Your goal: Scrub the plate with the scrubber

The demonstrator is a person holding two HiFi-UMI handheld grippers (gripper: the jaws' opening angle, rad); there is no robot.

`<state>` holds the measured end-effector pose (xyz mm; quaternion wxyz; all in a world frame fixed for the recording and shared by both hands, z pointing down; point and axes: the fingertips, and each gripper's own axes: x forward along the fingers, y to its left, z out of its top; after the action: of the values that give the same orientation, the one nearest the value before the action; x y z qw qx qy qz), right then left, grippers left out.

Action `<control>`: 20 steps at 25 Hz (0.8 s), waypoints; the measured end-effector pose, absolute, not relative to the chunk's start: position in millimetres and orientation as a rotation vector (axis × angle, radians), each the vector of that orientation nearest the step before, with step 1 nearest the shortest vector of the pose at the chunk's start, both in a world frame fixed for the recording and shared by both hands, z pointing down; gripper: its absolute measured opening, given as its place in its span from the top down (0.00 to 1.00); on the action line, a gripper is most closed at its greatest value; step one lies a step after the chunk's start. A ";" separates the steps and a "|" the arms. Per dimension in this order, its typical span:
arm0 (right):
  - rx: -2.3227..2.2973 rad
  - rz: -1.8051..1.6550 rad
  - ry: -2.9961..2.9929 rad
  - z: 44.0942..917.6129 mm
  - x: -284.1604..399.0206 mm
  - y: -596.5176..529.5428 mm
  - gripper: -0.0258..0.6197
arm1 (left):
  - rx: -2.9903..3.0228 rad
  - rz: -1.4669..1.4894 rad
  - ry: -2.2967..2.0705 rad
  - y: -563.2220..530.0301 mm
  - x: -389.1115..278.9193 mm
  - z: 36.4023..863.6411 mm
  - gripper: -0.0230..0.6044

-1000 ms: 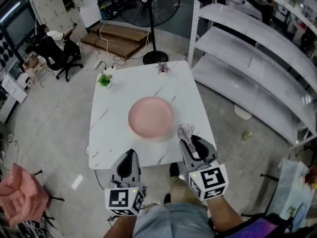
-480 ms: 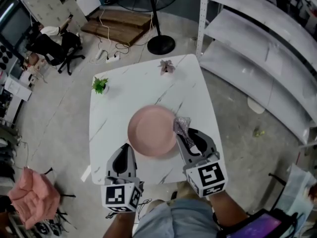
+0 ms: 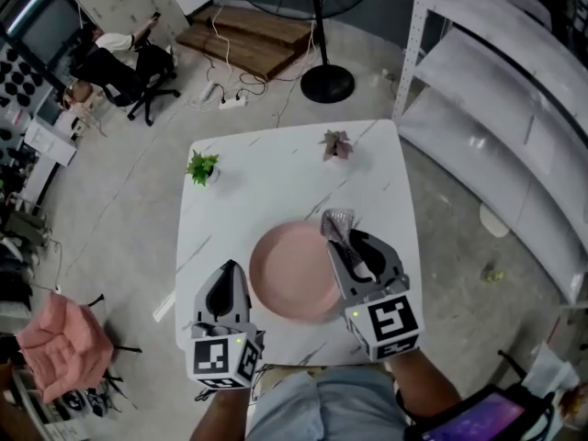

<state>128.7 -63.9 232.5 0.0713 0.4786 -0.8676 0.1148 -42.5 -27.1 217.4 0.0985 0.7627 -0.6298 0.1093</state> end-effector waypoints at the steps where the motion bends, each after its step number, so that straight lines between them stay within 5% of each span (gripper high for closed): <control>1: 1.438 0.353 -2.608 231.7 127.7 -68.7 0.77 | 2.245 0.331 -1.865 -29.5 -42.7 215.9 0.95; 20: 1.278 0.422 -2.368 311.8 63.3 -91.1 0.77 | 2.136 0.354 -1.679 -66.8 -94.0 300.4 0.95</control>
<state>63.3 -91.1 311.8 0.2075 0.4592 -0.8504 0.1515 -94.0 -66.8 300.4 0.1995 0.7639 -0.6005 0.1265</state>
